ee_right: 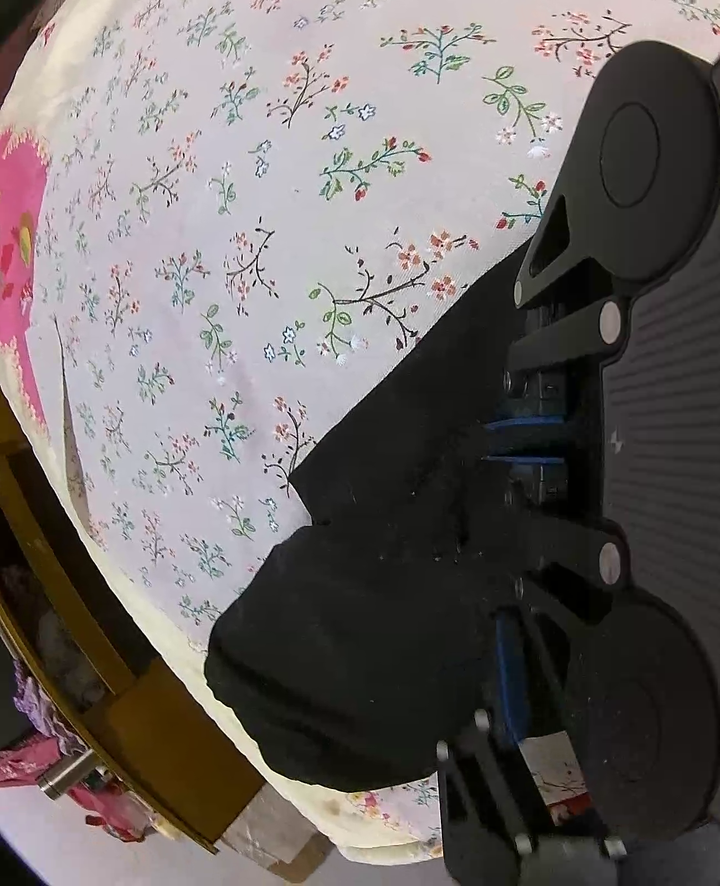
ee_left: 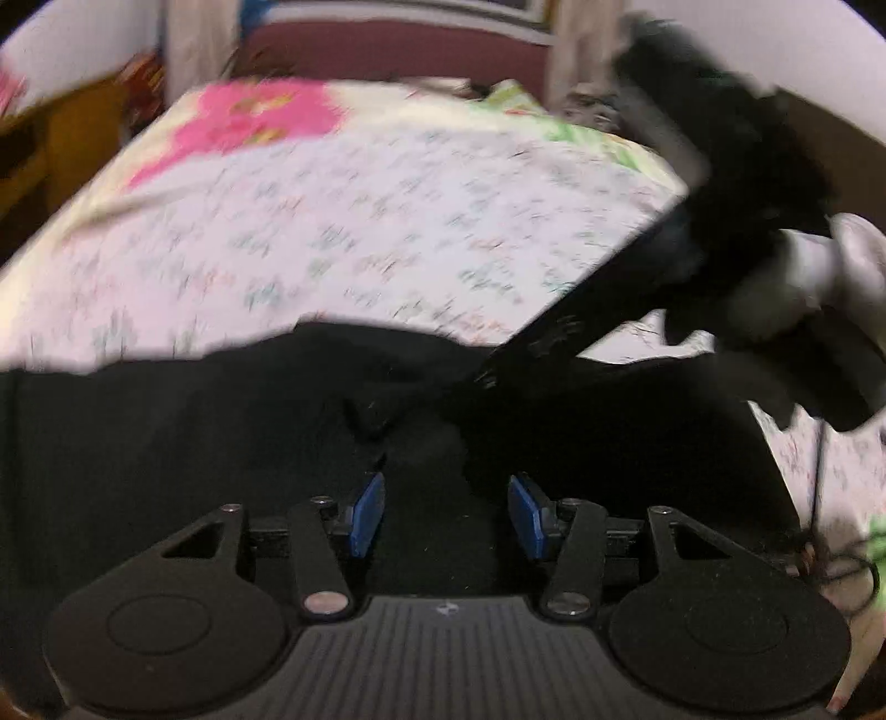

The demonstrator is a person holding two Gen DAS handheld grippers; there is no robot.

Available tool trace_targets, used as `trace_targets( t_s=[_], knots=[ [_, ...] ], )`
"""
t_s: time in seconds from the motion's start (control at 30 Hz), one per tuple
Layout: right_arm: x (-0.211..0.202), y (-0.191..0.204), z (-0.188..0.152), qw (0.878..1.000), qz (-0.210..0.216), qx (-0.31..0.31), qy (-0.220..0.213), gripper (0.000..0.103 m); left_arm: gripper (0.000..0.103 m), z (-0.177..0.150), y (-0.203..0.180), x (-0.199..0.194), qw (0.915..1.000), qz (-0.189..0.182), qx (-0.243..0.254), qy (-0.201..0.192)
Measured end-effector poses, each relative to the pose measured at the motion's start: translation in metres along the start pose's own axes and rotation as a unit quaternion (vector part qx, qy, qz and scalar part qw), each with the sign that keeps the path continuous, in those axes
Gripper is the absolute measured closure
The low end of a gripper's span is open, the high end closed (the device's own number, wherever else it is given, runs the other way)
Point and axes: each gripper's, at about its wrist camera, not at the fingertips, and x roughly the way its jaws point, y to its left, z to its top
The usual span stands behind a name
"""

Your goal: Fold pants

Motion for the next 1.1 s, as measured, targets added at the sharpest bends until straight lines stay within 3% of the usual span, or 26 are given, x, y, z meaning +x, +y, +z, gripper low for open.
trace_targets(
  t_s=[0.1,0.23,0.53,0.6,0.77,0.9,1.0,1.1],
  knots=[
    [0.002,0.003,0.002,1.0,-0.001,-0.007,0.005,0.103,0.045,-0.001,0.008,0.003,0.9991,0.015,-0.04,0.002],
    [0.002,0.002,0.001,1.0,-0.001,-0.006,0.005,0.103,0.041,-0.006,0.027,0.003,0.9949,0.004,-0.099,0.017],
    [0.007,-0.002,0.003,1.0,0.003,-0.002,0.011,0.103,0.032,-0.013,0.027,0.01,0.9909,0.01,-0.126,0.045],
    [0.007,-0.002,0.003,1.0,0.003,-0.003,0.011,0.103,0.038,-0.012,0.023,0.008,0.9919,0.02,-0.114,0.051],
    [0.005,-0.001,0.002,1.0,0.007,-0.003,0.01,0.102,0.066,-0.015,0.034,-0.007,0.99,0.025,-0.128,0.054],
    [0.006,0.0,0.002,1.0,0.007,0.001,0.009,0.102,0.066,-0.011,0.044,0.002,0.9857,0.02,-0.154,0.065],
    [0.009,0.003,0.003,1.0,-0.001,-0.007,0.013,0.102,0.063,-0.009,0.035,0.012,0.9883,0.033,-0.125,0.082],
    [0.007,0.006,0.004,1.0,-0.001,-0.009,0.013,0.102,0.08,-0.008,0.031,-0.001,0.9917,-0.002,-0.109,0.068]
  ],
)
